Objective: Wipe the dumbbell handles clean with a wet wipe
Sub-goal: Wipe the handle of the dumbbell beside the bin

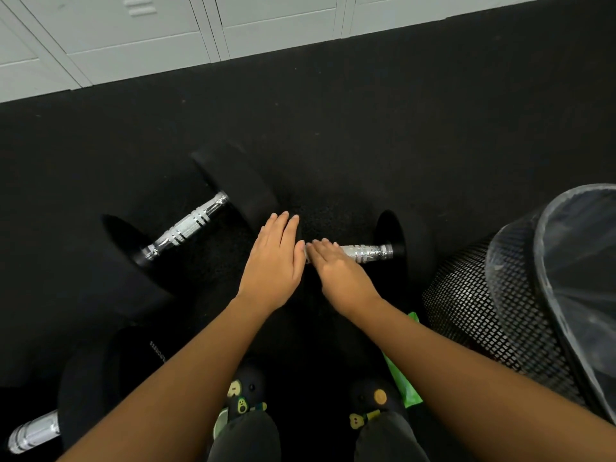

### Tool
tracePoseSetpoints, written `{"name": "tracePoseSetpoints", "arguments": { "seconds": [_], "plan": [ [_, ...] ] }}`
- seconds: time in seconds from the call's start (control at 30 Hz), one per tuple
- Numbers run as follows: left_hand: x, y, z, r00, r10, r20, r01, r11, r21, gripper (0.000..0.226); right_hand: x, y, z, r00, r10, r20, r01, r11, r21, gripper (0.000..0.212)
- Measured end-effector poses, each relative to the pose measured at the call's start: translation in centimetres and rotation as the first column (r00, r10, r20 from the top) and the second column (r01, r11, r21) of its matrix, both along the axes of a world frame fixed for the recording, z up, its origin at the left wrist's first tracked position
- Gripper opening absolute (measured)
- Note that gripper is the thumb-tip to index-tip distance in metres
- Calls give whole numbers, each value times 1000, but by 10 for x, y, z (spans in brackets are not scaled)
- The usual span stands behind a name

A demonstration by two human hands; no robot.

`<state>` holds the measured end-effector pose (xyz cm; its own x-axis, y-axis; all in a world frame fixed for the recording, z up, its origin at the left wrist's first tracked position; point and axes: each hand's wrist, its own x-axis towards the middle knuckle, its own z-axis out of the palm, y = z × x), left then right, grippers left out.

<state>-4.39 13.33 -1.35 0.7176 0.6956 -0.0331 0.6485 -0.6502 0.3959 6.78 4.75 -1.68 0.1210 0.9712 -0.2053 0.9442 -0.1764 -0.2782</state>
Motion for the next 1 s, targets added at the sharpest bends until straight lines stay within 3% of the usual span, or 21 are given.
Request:
{"name": "tracePoseSetpoints", "arguments": {
  "seconds": [0.13,0.23,0.4,0.6,0.73,0.9,1.0],
  "plan": [
    [-4,1,1,1000,-28,0,28,1000,4,57,7,-17,1,1000,13,-28,-11,997,76,63],
    [-4,2,1,999,-34,4,34,999,-3,59,14,-22,0,996,-85,-14,86,993,87,61],
    [-1,1,0,1000,-14,-20,14,1000,13,58,4,4,4,989,-119,-84,117,993,-30,56],
    [-2,3,-1,1000,-22,-21,23,999,34,57,0,-11,1,997,-52,-65,55,997,48,62],
    [-2,1,-1,1000,-11,-11,11,1000,23,59,8,-28,-7,994,-113,4,112,991,69,63],
    [0,0,-1,1000,0,-6,0,1000,19,59,3,2,3,991,-120,-57,117,991,-60,58],
    [0,0,0,1000,8,0,-8,1000,8,60,-6,6,3,995,-79,-54,77,996,-39,57]
  ]
}}
